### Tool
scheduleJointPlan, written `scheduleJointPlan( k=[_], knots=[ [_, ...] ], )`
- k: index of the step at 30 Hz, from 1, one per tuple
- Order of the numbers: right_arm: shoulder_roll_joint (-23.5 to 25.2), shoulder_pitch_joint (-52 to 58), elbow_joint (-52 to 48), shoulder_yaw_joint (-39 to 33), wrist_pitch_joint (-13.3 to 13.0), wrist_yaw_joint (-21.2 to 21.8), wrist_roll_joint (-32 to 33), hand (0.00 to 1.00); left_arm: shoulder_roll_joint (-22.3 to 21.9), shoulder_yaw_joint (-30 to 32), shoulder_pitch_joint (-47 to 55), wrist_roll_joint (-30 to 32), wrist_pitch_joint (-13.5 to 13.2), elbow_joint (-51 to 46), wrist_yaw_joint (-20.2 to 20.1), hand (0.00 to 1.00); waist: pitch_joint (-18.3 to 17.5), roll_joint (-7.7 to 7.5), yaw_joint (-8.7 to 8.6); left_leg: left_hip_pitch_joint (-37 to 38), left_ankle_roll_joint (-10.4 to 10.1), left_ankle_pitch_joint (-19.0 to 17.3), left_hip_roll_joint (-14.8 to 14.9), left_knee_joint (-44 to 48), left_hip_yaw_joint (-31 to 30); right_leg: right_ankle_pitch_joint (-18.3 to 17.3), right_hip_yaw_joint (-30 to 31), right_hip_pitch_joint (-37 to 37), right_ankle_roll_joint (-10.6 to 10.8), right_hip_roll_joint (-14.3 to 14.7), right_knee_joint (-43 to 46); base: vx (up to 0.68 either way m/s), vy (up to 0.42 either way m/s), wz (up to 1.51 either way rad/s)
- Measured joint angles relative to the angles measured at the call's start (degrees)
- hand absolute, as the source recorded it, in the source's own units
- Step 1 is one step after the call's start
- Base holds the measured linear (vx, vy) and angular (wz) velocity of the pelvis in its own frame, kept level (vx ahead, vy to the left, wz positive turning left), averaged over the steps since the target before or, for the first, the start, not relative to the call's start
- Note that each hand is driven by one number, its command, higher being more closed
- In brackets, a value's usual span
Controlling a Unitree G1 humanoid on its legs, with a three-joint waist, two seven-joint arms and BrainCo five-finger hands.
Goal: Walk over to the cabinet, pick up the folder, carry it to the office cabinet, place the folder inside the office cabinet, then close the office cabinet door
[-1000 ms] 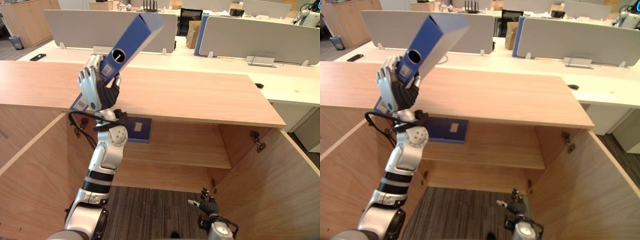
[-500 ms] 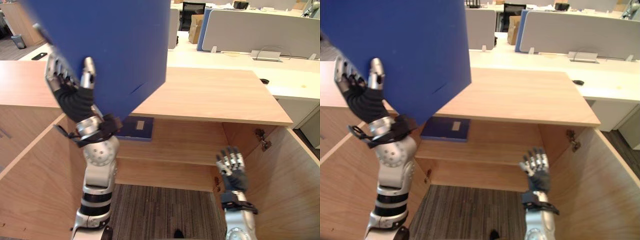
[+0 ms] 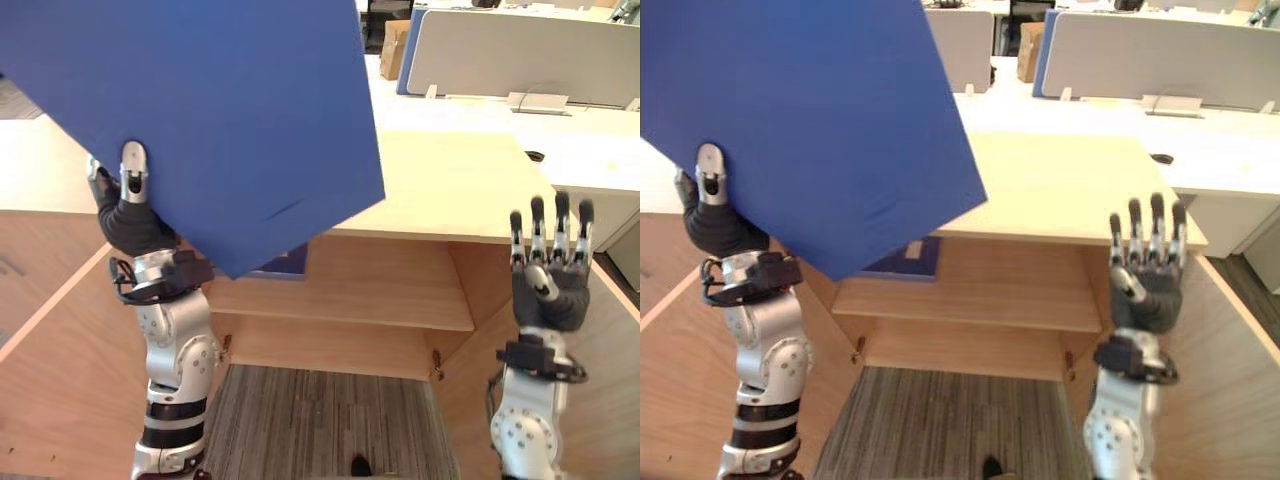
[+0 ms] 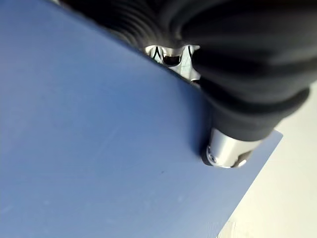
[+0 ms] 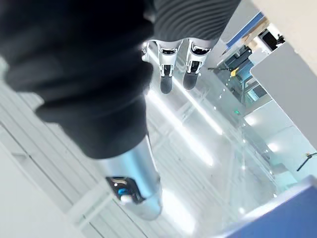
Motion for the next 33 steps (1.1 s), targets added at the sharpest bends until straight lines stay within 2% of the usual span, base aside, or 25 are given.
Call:
scheduleJointPlan(
  k=[3,6,11,19,27,33],
  knots=[
    [-5.4,-3.9,1.4,0.8,0.1,-0.8,-4.3,0.0,2.0,-0.9,-1.4,-0.1,0.2,3.9,-0.9,1.0,0.0,0.02,0.24,0.0,0.0,0.0,0.0,0.1,0.0,0.0,0.0,0.0,0.0,0.0,0.0,0.0,0.0,0.0],
    [-8.5,-6.8,4.0,2.0,1.2,-1.3,-8.4,0.0,2.9,-1.8,-2.9,0.0,0.5,5.6,-1.7,1.0,0.0,0.02,0.55,-0.1,0.0,0.0,0.0,0.1,0.0,0.0,0.0,0.0,0.0,0.0,0.1,0.0,0.0,0.0],
    [-11.2,-10.1,7.0,4.2,2.7,-2.8,-13.2,0.0,3.2,-3.6,-5.1,0.9,1.0,6.5,-3.3,1.0,0.0,0.02,0.71,-0.5,0.1,0.0,0.0,0.3,-0.4,0.0,-0.3,-0.2,0.0,-0.2,0.1,0.0,-0.011,0.03],
    [-14.7,-15.3,9.9,11.0,4.6,-1.7,-13.3,0.0,3.3,-7.3,-6.8,2.9,1.3,8.9,-4.1,1.0,0.0,0.02,1.01,-0.8,0.1,0.0,-0.1,0.6,-1.0,0.0,-0.6,-0.1,0.0,-0.3,0.2,-0.01,-0.009,0.03],
    [-16.0,-20.5,14.4,19.2,6.8,0.1,-12.7,0.0,3.3,-10.7,-9.6,4.8,1.4,10.2,-4.2,1.0,0.0,0.02,1.22,-0.9,0.3,0.2,-0.2,0.6,-1.2,0.0,-0.7,-0.1,0.0,-0.5,0.4,0.0,0.0,0.0],
    [-18.7,-23.3,15.6,21.5,7.3,0.6,-8.0,0.0,4.4,-10.8,-10.6,4.8,1.4,11.1,-4.2,1.0,0.0,0.01,1.48,-0.9,0.4,0.2,-0.3,0.5,-1.4,0.0,-0.8,-0.1,0.0,-0.5,0.3,0.0,0.0,0.0]
  ],
)
